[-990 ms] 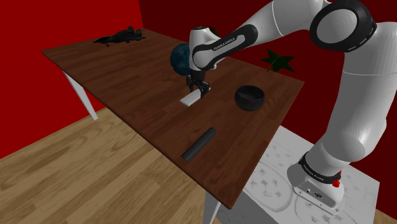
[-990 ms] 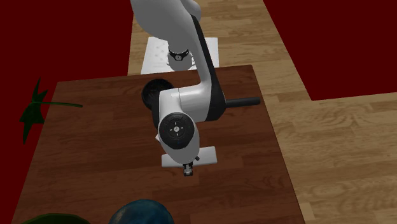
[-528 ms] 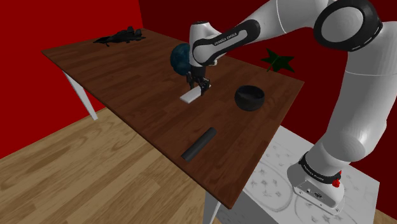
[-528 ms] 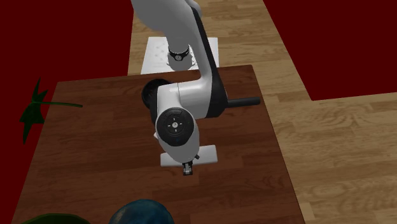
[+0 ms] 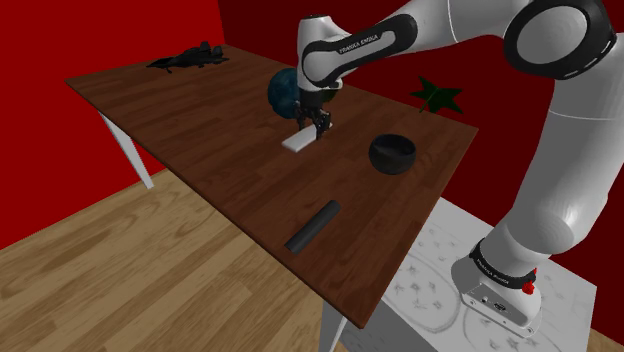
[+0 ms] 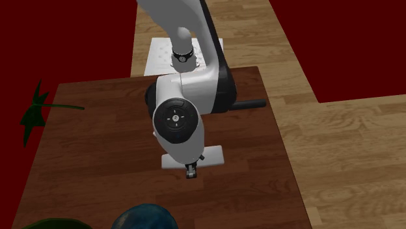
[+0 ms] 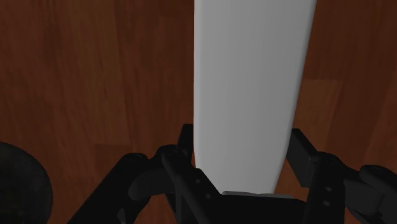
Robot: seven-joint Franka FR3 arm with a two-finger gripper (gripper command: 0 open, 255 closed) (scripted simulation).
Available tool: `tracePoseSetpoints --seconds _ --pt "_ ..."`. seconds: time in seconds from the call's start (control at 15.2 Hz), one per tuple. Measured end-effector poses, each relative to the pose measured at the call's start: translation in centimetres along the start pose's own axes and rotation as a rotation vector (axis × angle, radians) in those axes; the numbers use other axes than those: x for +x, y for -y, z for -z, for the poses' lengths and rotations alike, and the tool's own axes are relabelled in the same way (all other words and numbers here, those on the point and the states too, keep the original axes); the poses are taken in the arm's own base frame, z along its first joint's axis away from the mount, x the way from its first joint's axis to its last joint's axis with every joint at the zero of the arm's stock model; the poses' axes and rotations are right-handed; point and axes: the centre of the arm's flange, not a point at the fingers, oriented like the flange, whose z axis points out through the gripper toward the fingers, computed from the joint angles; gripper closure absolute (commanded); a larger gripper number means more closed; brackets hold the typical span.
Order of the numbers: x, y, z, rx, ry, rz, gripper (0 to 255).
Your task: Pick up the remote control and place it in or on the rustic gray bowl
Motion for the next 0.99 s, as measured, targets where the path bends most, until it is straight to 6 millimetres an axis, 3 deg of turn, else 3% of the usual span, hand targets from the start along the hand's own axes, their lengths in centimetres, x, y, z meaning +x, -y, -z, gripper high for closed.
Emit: tracePoseSetpoints --seconds 0.99 --pt "0.1 0.0 7.9 0.000 0.000 0.000 255"
